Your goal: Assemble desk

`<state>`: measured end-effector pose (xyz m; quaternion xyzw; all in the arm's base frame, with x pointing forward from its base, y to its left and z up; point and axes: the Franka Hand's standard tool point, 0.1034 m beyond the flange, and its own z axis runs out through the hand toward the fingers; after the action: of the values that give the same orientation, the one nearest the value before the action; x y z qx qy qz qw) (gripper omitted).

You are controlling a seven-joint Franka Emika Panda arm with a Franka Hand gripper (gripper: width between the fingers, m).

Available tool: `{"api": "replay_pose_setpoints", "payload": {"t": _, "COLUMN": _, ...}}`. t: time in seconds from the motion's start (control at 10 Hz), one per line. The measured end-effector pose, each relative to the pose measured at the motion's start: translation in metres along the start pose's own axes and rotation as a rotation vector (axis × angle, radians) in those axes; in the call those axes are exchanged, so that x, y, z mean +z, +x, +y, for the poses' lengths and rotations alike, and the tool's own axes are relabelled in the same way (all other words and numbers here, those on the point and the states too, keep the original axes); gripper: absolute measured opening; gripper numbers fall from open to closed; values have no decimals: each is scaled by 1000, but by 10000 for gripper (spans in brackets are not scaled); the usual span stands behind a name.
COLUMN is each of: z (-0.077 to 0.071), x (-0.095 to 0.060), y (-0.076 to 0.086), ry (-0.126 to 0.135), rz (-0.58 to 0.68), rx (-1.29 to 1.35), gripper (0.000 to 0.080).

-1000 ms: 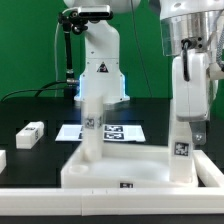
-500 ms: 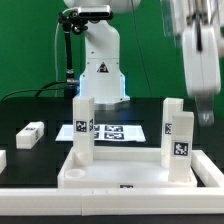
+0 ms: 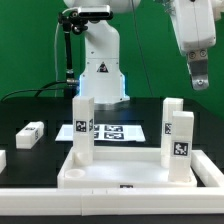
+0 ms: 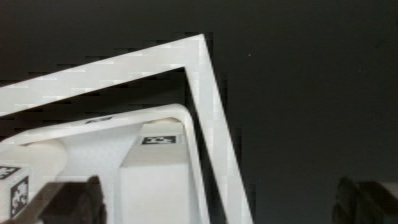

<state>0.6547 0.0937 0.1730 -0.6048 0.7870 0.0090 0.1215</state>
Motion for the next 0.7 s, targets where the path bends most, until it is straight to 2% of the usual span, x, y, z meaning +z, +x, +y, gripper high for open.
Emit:
{"api": "replay_pose_setpoints", "payload": {"t": 0.1, "z": 0, "x": 0, "y": 0, "ry": 0, "rz": 0, "rx": 0, "gripper": 649}}
{"api": "replay_pose_setpoints", "payload": {"t": 0.2, "z": 0, "x": 0, "y": 2, "ry": 12, "rz": 3, "rx": -33, "gripper": 649}}
{"api": "replay_pose_setpoints", "payload": {"t": 0.3, "z": 4, "x": -1, "y": 9, "ry": 29, "rz": 6, "rx": -73, "gripper": 649}}
{"api": "replay_pose_setpoints", "payload": {"t": 0.4, "z": 13, "x": -9, "y": 17, "ry": 26, "rz": 0, "rx": -120, "gripper": 649}}
{"api": "replay_pose_setpoints", "payload": {"t": 0.5, "z": 22, "x": -20, "y": 33, "ry": 37, "rz": -4, "rx": -190, "gripper": 649}}
{"api": "replay_pose_setpoints", "payload": {"t": 0.7, "z": 41, "x": -27, "y": 84, "ry": 31, "rz": 11, "rx": -465, "gripper": 649}}
